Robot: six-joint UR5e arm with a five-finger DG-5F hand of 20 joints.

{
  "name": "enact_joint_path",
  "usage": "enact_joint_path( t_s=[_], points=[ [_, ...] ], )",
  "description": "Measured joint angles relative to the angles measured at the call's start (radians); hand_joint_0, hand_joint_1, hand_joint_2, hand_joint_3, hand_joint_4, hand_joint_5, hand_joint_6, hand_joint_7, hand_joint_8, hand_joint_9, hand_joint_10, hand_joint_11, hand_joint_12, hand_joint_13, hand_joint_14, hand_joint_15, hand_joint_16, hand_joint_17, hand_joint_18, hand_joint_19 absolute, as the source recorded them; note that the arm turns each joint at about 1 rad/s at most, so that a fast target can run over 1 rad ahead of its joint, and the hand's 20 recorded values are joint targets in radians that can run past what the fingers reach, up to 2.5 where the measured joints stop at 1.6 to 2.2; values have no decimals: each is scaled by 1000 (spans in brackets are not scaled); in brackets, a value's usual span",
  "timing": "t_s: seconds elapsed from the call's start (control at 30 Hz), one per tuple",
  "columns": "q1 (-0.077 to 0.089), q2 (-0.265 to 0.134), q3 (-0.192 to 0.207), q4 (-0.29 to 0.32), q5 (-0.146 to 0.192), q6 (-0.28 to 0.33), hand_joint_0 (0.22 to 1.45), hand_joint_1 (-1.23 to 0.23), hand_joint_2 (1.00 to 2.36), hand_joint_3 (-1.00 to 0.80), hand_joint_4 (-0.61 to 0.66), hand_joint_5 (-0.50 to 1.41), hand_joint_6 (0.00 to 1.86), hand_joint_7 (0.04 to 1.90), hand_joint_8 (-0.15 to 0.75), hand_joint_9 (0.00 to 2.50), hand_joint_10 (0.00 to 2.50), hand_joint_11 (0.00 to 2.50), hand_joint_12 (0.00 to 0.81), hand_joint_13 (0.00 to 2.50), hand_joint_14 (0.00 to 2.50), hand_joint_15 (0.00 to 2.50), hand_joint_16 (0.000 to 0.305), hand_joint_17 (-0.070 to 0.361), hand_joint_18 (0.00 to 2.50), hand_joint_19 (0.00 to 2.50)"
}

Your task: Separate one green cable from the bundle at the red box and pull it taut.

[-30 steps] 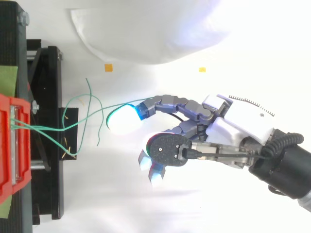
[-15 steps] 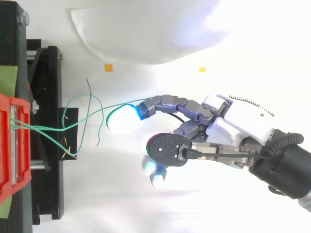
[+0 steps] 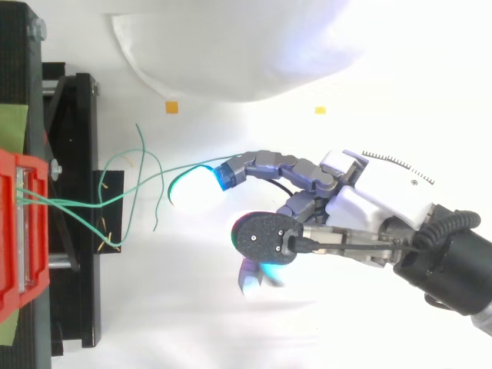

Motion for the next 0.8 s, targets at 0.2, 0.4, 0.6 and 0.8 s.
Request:
enact_joint_path(
  t_s=[0.2,0.4,0.6,0.8],
  points=[
    [0,0,0,0,0,0,556,-747,1000,-500,156,-159,502,724,236,1114,15,1159,348,1078,22,784,40,91,695,771],
    [0,0,0,0,0,0,559,-734,1000,-500,150,-167,502,696,231,989,16,727,417,1187,17,662,36,80,575,748],
    [0,0,0,0,0,0,559,-730,1000,-500,146,-167,502,698,220,1015,18,726,415,1190,17,662,35,80,569,749],
    [0,0,0,0,1,0,558,-729,1000,-500,148,-167,502,702,217,1036,16,758,416,1187,15,651,35,79,564,750]
  ],
)
